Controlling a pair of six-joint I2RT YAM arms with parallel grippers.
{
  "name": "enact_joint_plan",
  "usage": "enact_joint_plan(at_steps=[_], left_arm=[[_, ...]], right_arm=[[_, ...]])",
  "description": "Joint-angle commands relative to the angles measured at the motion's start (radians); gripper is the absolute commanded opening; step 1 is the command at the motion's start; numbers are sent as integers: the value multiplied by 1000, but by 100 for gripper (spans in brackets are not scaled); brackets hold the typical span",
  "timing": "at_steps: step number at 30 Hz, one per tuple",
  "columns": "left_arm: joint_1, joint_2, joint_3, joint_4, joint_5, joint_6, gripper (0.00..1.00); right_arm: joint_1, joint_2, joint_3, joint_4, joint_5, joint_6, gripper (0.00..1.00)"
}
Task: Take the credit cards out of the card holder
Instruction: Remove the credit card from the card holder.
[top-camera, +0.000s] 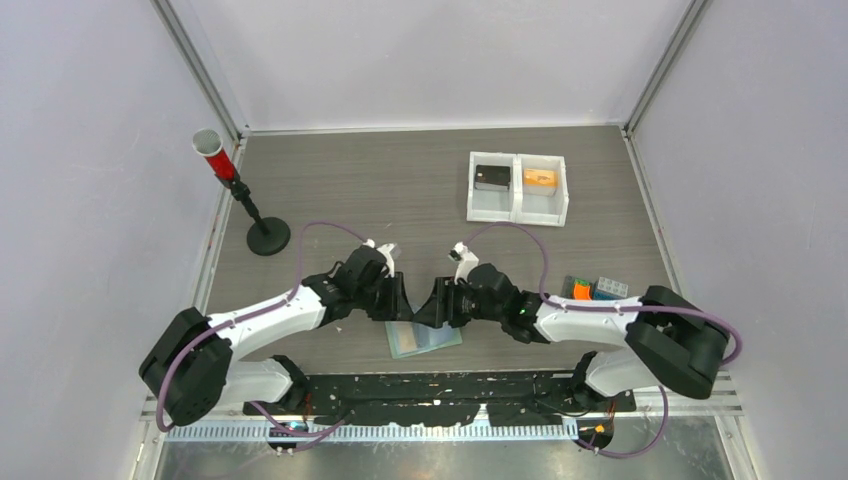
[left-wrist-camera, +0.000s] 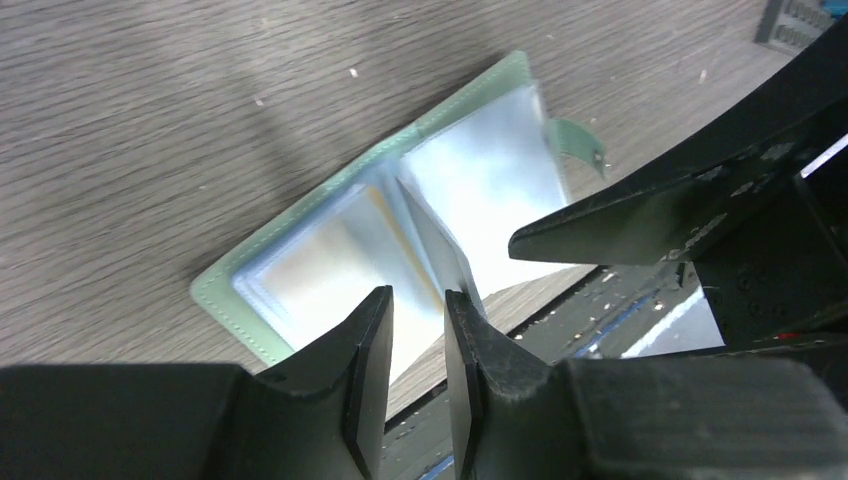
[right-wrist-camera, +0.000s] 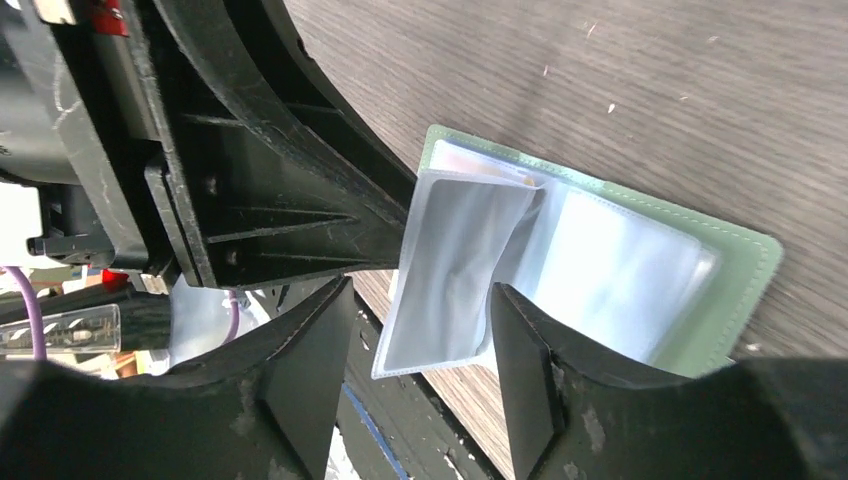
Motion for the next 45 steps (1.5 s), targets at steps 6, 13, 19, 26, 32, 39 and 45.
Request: enact_joint_plan(at_steps=[6,13,19,26,32,39,45], left_arm=[[-54,80,88,106,95,-27,27],[-64,89,83,123,79,-34,27],[-63,36,51,93,-7,-40,27],[-64,39,-19,214,-28,-102,27],[-64,71,-54,310,-35,-141,28],[-80,102,-66,348,-53,-144,31],[-104,99,-82,302,-140,-149,31]], right_arm=[[-15,-225,19,-249,132,-97,59],[-16,-297,24,-299,136,-123,46],[-16,-250,19,-252,103,-125,39],[-22,-143,21,-206,108,-147,30],[-38,-63,3,-177,105,-150,27],[-45,-23,-50,-131,109,-122,25],[-50,1,-63,-125,115,-122,24]])
